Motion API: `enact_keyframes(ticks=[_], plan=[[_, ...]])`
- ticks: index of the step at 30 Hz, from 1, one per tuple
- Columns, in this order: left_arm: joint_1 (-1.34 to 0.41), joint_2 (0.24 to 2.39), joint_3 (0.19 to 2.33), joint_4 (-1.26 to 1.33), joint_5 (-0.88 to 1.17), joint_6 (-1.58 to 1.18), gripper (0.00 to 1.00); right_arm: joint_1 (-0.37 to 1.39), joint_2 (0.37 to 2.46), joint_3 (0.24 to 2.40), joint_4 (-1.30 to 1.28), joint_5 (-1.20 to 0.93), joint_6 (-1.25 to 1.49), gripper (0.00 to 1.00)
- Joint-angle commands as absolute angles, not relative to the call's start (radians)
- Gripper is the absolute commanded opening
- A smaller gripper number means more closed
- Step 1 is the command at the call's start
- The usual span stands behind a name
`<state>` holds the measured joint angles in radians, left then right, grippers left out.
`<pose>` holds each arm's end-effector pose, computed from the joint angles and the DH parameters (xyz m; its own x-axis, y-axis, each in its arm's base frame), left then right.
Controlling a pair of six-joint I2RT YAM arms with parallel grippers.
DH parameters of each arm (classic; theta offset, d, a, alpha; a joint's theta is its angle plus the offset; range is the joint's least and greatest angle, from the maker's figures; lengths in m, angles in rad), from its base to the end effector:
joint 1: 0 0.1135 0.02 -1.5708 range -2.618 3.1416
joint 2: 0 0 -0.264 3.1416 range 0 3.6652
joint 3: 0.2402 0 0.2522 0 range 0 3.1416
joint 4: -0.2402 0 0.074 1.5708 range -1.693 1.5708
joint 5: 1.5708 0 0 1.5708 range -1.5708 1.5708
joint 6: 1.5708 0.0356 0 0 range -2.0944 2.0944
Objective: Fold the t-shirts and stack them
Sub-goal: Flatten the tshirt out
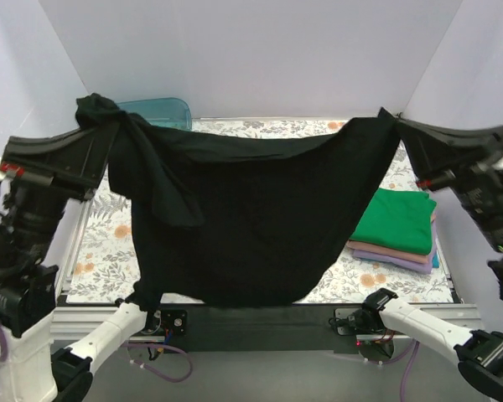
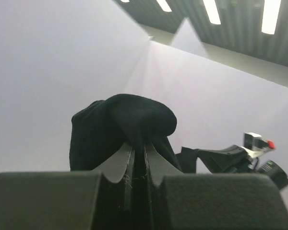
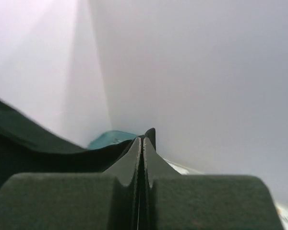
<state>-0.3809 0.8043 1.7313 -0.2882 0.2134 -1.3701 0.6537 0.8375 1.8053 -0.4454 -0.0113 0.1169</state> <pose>0.0188 -0.0157 0.6005 -0.4004 -0.8713 -0.2838 0.6463 -0.0489 -0.7615 0.0218 0.0172 0.6001 0.3216 0.3933 -0.8614 -0.6579 0.7471 0.0955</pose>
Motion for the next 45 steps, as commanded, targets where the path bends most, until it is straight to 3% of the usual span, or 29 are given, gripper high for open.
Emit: enact_keyframes(ticks=[1, 5, 8, 11, 12, 14, 15, 16, 20, 24, 33, 38, 45], plan=[[-0.367, 0.940, 1.628, -0.369, -0.033, -1.335, 0.00, 0.649, 0.992, 1.750, -0.445, 0.343, 0.071, 0.01], [-0.367, 1.112, 1.504, -0.357, -0.315, -1.309, 0.00, 0.587, 1.199, 1.662, -0.437, 0.644, 0.049, 0.01], [-0.339, 1.364, 1.505, -0.370, -0.416, -1.279, 0.02, 0.438, 1.398, 1.635, -0.382, 0.487, 0.110, 0.01], [-0.256, 1.645, 1.624, -0.429, -0.358, -1.282, 0.79, 0.335, 1.598, 1.615, -0.275, 0.312, 0.088, 0.05], [-0.243, 1.704, 1.673, -0.474, -0.347, -1.298, 0.94, 0.333, 1.645, 1.630, -0.265, 0.293, 0.074, 0.17], [-0.227, 1.828, 1.766, -0.618, -0.356, -1.324, 0.95, 0.333, 1.759, 1.678, -0.265, 0.284, 0.043, 0.69], [-0.227, 1.839, 1.784, -0.626, -0.362, -1.322, 0.95, 0.333, 1.793, 1.701, -0.268, 0.290, 0.037, 0.87], [-0.227, 1.810, 1.766, -0.615, -0.348, -1.321, 0.95, 0.334, 1.799, 1.701, -0.271, 0.296, 0.031, 0.98], [-0.225, 1.584, 1.536, -0.494, -0.230, -1.331, 0.95, 0.342, 1.728, 1.591, -0.273, 0.230, 0.051, 0.98], [-0.236, 1.309, 1.164, -0.433, -0.160, -1.416, 0.95, 0.403, 1.535, 1.363, -0.270, 0.219, 0.095, 0.98], [-0.262, 0.803, 0.695, -0.578, -0.107, -1.588, 0.96, 0.724, 1.177, 0.754, -0.144, 0.213, 0.377, 0.98], [-0.265, 0.726, 0.507, -0.551, 0.056, -1.634, 0.96, 0.798, 1.150, 0.585, -0.055, 0.182, 0.495, 0.98], [-0.265, 0.857, 0.407, -0.425, 0.132, -1.632, 0.96, 0.796, 1.253, 0.497, -0.048, 0.275, 0.659, 0.99]])
